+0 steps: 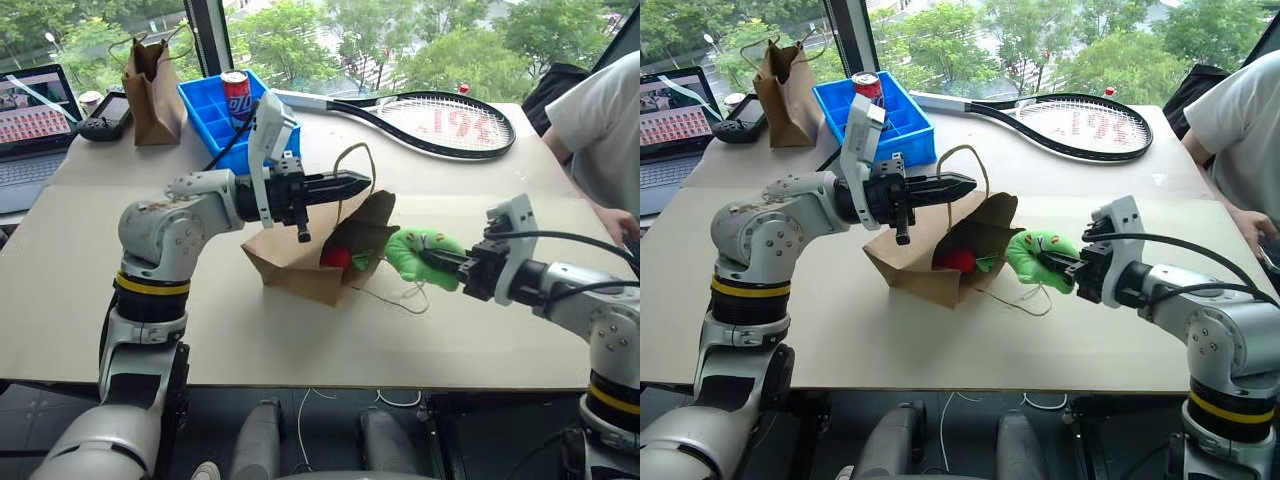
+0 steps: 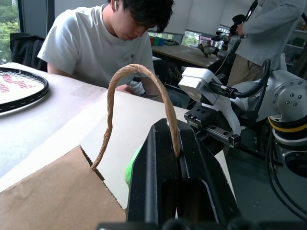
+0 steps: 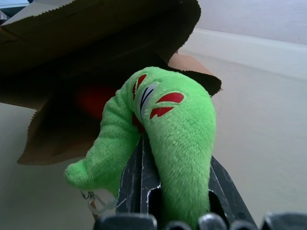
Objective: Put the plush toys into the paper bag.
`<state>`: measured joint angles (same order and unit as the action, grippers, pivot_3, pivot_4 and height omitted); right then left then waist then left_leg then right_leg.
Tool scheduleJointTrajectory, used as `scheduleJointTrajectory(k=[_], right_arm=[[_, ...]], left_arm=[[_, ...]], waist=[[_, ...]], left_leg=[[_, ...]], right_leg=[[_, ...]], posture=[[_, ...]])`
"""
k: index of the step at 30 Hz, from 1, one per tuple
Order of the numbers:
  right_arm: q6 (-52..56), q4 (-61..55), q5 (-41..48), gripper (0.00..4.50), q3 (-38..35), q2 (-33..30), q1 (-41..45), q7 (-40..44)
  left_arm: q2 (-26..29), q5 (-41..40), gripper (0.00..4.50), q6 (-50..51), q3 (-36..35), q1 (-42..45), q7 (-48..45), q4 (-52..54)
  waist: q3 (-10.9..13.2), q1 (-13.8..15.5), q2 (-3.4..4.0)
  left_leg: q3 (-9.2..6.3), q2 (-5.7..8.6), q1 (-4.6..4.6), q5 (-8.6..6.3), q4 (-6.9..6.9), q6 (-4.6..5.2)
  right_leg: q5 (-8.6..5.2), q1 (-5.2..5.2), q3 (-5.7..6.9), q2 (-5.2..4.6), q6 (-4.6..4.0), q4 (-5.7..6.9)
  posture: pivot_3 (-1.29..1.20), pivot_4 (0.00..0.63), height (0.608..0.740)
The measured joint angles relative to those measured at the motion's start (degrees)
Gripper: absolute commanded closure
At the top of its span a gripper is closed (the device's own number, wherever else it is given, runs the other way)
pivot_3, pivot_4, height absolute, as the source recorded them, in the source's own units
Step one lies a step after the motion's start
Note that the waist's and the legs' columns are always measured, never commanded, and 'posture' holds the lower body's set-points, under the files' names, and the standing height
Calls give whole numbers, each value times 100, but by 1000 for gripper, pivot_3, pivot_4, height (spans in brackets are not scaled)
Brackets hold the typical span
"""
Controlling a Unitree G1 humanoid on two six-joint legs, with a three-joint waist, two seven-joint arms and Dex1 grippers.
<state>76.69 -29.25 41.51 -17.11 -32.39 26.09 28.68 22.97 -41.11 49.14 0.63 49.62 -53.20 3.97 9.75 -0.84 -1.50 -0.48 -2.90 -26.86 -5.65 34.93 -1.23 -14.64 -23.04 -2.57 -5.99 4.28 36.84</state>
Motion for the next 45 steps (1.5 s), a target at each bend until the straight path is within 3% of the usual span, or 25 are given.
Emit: scheduleJointTrajectory(k=[3,8,15,19,23,28,32,34,36,42,43,45], right_arm=[[12,194,-151,4447,621,299,258,-268],[-416,1474,-728,4449,1572,1387,907,-763],[-1050,2620,-762,4451,917,2777,1096,-1479],[-1427,2886,-265,4452,-289,3789,1085,-2409],[-1589,2893,213,4453,-848,3792,1073,-2880],[-1503,2452,179,4453,157,3772,717,-2691],[-1504,2348,-215,4453,1060,3301,431,-2378],[-1519,2211,-345,3448,1293,3049,419,-2195],[-1526,2073,-375,2924,1388,2930,405,-2071],[-1508,1714,-522,727,1595,2212,221,-1742],[-1481,1661,-517,485,1551,2130,221,-1737],[-1367,1522,-403,485,1314,2021,224,-1722]], left_arm=[[-67,-3,4500,-2,22,-15,24,9],[-344,-115,4500,6,76,-83,143,139],[-503,-214,4500,138,86,-224,370,427],[-500,-402,4500,294,73,-298,429,587],[-368,-501,4500,377,-18,-355,507,739],[-383,-506,4500,378,-21,-356,651,746],[-389,-504,4500,377,-16,-356,745,746],[-367,-500,4500,371,-17,-356,759,745],[-349,-491,4500,362,-15,-356,758,742],[-307,-411,4500,335,44,-355,741,688],[-308,-407,4500,329,51,-355,735,669],[-308,-394,4500,325,72,-355,711,645]], waist=[[0,7,0],[0,-8,0],[0,18,1],[1,2,2],[3,-10,5],[3,-128,6],[3,-137,6],[3,-124,6],[3,-129,6],[3,-118,6],[3,-117,6],[3,-114,6]], left_leg=[[0,0,-5,0,-6,1],[-3,0,-14,1,-7,2],[-11,0,-18,1,-8,1],[-21,-5,-17,1,-9,1],[-24,-5,-17,1,-11,1],[-38,-13,-12,1,-19,1],[-39,-11,-16,1,-15,1],[-41,-10,-18,1,-12,0],[-42,-11,-18,1,-13,0],[-44,-10,-21,1,-14,0],[-44,-11,-21,1,-14,0],[-44,-11,-21,1,-15,0]], right_leg=[[12,-5,0,0,16,0],[12,-15,1,4,21,7],[12,-13,4,8,23,12],[12,-15,4,17,22,16],[12,-15,8,18,20,17],[7,-16,8,35,10,21],[7,-15,7,35,9,20],[7,-13,7,35,9,17],[7,-13,7,36,9,17],[5,-14,7,37,7,15],[5,-14,7,37,7,15],[5,-15,7,38,7,15]], posture=[[0,150,731],[0,150,731],[0,150,731],[0,150,731],[0,150,731],[0,150,731],[0,150,731],[0,150,731],[0,150,731],[0,150,731],[0,150,731],[0,150,731]])
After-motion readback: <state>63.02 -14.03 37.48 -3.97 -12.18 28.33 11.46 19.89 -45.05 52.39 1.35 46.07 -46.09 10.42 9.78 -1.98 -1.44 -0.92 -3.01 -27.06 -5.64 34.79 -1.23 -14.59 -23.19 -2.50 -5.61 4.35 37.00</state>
